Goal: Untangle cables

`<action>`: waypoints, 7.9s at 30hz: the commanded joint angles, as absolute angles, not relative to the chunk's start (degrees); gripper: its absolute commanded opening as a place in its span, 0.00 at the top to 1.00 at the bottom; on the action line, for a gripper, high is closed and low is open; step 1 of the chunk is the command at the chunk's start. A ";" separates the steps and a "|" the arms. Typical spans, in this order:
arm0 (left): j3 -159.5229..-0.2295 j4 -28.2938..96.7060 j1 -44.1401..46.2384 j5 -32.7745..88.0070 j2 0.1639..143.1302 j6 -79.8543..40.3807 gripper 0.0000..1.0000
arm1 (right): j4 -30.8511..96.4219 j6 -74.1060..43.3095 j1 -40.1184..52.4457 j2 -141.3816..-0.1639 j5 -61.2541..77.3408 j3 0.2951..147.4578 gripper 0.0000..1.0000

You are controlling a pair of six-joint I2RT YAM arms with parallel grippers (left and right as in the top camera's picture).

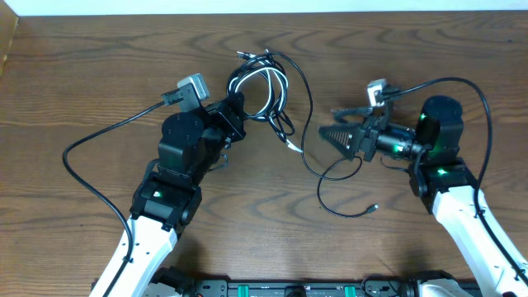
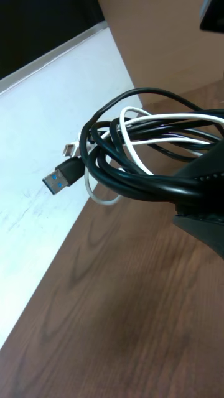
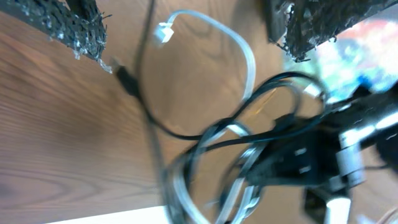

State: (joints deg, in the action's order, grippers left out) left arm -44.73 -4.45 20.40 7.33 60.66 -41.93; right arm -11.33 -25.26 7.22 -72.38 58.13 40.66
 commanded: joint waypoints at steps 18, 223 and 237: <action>-45.67 -17.02 20.16 30.11 60.55 -50.74 0.92 | -11.84 -33.89 3.46 -72.51 41.06 41.08 0.09; -45.60 -30.72 18.11 58.33 64.03 -50.09 0.92 | -16.56 -17.37 3.44 -72.49 64.55 41.08 0.67; -45.60 -30.76 22.37 58.30 64.03 -50.09 0.93 | -10.48 -22.72 3.42 -72.51 45.71 41.08 0.63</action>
